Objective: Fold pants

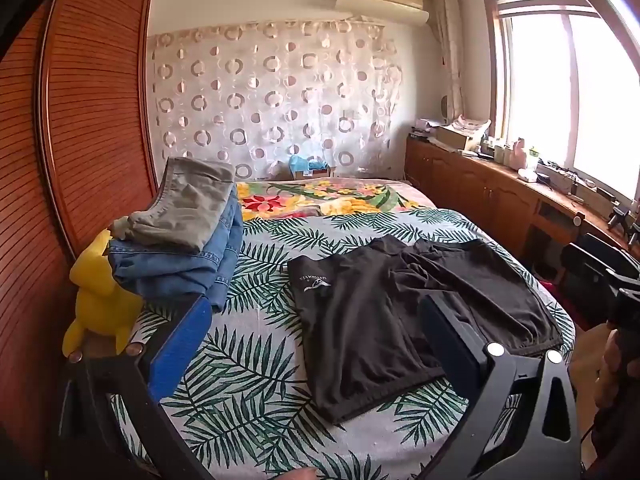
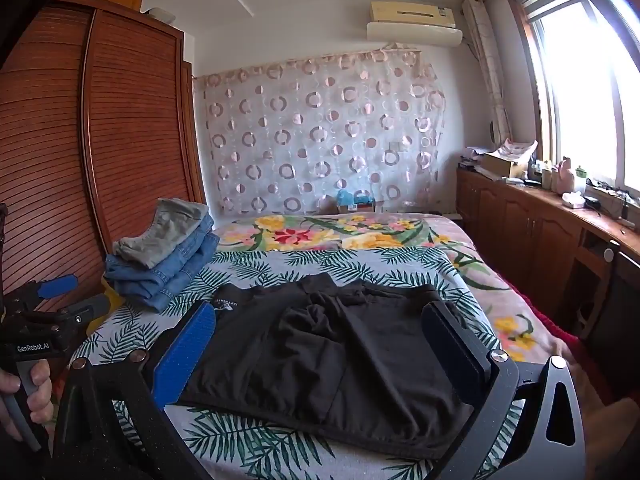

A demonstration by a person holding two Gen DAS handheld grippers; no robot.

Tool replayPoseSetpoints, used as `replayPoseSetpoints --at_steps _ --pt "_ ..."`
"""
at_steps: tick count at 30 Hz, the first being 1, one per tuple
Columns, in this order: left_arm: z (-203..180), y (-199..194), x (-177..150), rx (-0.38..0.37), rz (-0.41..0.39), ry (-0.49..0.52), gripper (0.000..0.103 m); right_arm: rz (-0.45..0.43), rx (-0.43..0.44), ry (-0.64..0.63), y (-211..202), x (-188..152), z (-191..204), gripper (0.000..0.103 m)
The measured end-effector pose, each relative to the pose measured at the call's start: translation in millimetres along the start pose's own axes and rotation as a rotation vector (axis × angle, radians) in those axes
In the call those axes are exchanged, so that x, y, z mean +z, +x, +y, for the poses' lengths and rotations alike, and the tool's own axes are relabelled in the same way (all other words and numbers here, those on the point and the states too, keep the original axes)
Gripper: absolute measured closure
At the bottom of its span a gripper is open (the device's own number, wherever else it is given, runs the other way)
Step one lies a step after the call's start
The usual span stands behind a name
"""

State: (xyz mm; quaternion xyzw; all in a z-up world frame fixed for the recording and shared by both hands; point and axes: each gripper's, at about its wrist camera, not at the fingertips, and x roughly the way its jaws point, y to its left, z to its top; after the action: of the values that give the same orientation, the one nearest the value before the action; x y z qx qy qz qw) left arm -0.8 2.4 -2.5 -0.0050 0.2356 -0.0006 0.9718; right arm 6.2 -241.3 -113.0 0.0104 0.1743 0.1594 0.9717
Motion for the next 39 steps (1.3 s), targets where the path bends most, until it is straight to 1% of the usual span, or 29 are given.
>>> replayPoseSetpoints --at_steps 39 --pt "-6.5 -1.6 6.3 -0.002 -0.01 0.01 0.0 -0.008 0.003 -0.003 -1.8 1.4 2.8 0.0"
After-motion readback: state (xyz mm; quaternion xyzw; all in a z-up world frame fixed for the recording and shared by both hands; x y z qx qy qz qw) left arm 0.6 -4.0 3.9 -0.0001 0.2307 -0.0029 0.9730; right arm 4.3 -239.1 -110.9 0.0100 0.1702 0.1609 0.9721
